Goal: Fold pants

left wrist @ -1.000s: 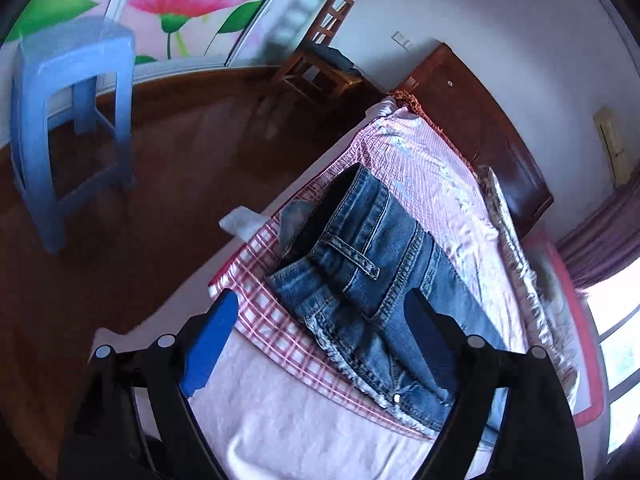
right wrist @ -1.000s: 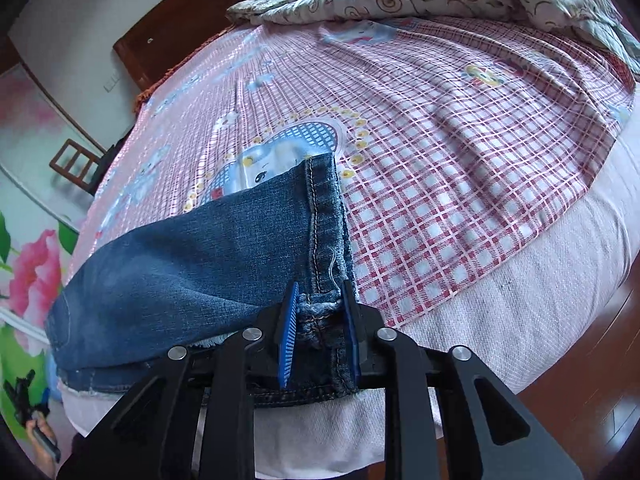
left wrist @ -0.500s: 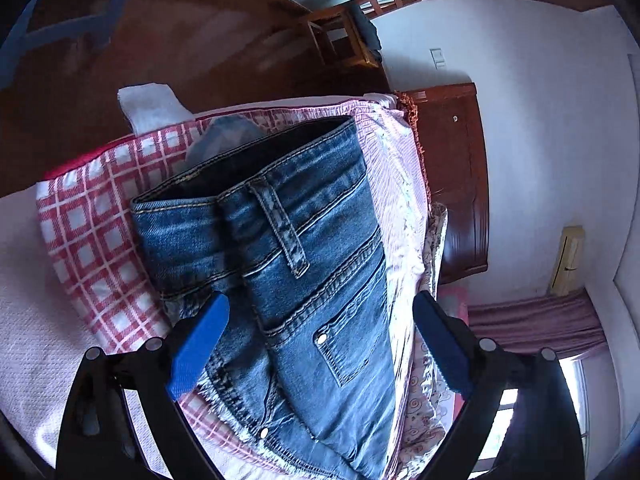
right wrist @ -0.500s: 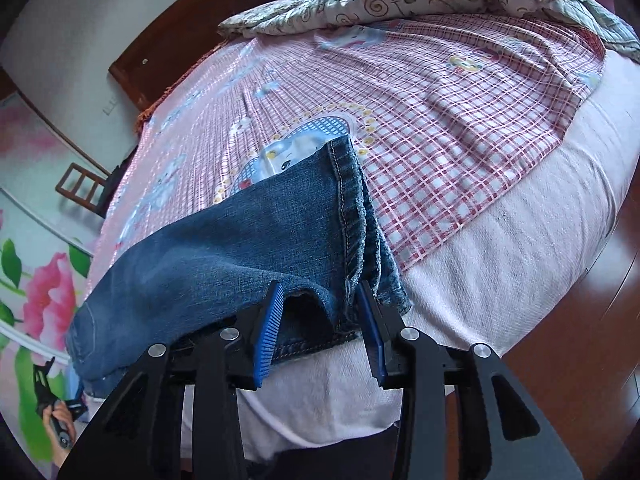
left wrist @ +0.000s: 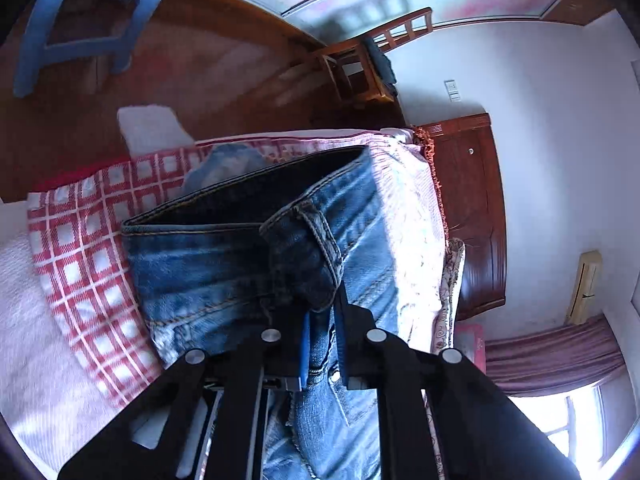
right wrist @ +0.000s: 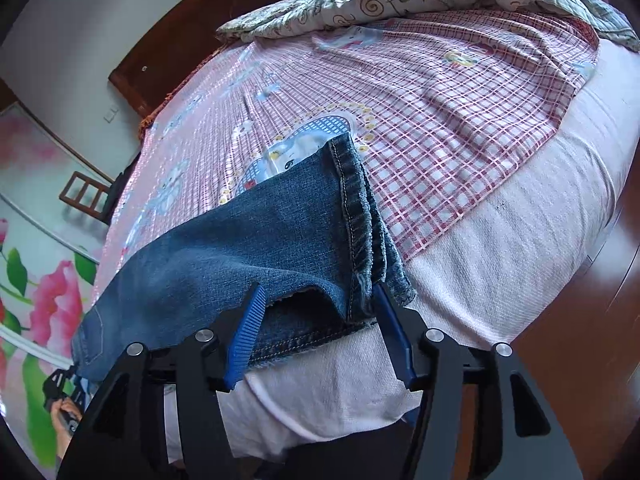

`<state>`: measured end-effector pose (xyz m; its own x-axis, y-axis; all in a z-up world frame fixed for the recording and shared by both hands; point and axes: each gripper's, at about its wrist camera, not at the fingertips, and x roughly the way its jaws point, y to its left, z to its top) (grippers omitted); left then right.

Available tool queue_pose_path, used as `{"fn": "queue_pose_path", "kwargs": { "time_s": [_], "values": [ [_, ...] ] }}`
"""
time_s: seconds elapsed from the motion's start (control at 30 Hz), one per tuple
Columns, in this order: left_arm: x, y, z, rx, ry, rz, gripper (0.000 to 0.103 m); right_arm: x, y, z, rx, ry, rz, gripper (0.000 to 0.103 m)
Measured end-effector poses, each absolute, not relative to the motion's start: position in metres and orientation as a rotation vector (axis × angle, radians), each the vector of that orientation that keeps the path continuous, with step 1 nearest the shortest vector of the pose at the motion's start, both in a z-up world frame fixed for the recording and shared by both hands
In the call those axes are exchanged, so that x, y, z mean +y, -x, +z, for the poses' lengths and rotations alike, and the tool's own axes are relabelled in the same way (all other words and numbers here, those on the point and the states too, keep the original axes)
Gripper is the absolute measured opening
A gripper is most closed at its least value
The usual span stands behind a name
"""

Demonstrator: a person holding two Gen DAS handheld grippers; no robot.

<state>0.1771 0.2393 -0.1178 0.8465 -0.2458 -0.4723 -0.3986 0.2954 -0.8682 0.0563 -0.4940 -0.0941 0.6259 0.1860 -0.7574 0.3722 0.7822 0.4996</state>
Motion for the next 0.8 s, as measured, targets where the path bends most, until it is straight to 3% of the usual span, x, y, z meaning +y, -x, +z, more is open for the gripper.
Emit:
{"fn": "queue_pose_path", "kwargs": {
  "time_s": [0.1, 0.17, 0.4, 0.6, 0.8],
  "values": [
    [0.236, -0.167, -0.091, 0.525, 1.297, 0.028, 0.007, -0.497, -0.053, -0.094, 0.904, -0.713, -0.123, 0.057],
    [0.238, -0.155, -0.080, 0.504, 1.268, 0.006, 0.007, -0.499, -0.049, -0.094, 0.895, -0.723, -0.131, 0.064],
    [0.253, -0.139, -0.134, 0.750, 1.050, 0.151, 0.008, -0.500, -0.043, -0.099, 0.894, -0.765, -0.109, 0.064],
    [0.243, -0.152, -0.106, 0.724, 0.881, 0.195, 0.008, -0.495, -0.037, -0.094, 0.882, -0.795, -0.090, 0.064],
    [0.247, -0.153, -0.094, 0.719, 0.801, 0.191, 0.011, -0.511, -0.010, -0.112, 0.788, -1.120, -0.050, 0.064]
  ]
}}
